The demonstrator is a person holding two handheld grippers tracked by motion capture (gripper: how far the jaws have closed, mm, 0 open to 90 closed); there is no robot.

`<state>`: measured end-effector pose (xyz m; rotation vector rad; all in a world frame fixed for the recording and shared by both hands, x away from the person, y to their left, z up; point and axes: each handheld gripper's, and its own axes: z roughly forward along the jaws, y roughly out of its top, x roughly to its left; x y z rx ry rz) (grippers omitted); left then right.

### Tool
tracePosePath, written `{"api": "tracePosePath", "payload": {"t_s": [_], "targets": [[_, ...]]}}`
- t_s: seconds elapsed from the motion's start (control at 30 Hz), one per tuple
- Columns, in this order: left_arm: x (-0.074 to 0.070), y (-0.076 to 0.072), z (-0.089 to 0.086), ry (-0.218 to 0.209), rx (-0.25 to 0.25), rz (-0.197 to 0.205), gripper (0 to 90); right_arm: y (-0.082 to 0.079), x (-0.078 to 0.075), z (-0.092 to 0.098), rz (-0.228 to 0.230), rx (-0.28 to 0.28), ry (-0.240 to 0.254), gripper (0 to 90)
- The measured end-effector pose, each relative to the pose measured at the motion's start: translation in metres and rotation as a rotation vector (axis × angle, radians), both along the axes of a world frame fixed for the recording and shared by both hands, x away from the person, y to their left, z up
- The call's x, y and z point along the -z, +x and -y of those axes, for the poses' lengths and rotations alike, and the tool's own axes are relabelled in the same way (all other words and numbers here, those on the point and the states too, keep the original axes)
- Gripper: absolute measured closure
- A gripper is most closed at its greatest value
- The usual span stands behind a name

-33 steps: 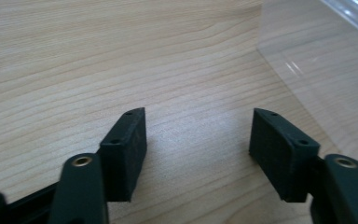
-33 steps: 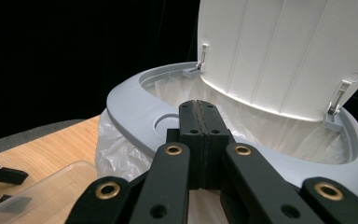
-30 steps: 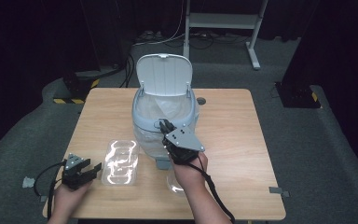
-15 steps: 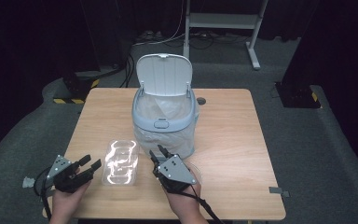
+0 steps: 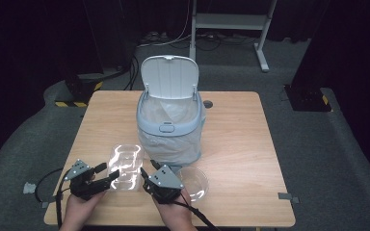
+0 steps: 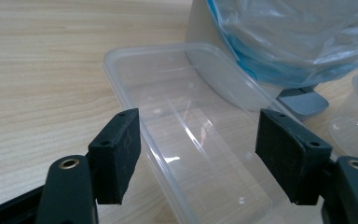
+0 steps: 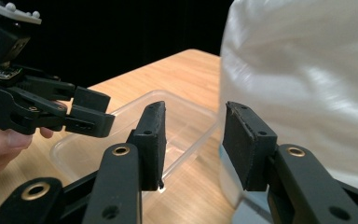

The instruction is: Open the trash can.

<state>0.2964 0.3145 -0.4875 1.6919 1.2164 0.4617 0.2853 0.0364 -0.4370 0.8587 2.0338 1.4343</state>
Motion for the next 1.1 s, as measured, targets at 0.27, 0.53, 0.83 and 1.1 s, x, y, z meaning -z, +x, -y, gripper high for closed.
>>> {"api": "tracePosePath", "payload": {"t_s": [0.27,0.53,0.83,1.1], "targets": [[0.006,-0.003,0.000,0.023,0.003,-0.024,30.0,0.004,0.013,-0.016,-0.047,-0.027,-0.007,56.5],[0.013,-0.006,0.001,0.007,0.005,-0.030,29.9,0.005,0.026,-0.028,-0.081,-0.047,-0.036,54.4],[0.017,-0.013,-0.001,-0.034,0.017,-0.039,28.8,0.006,0.040,-0.038,-0.142,-0.066,-0.059,50.9],[0.017,-0.014,0.000,-0.041,0.031,-0.047,29.0,0.009,0.052,-0.043,-0.200,-0.059,-0.069,46.6]]}}
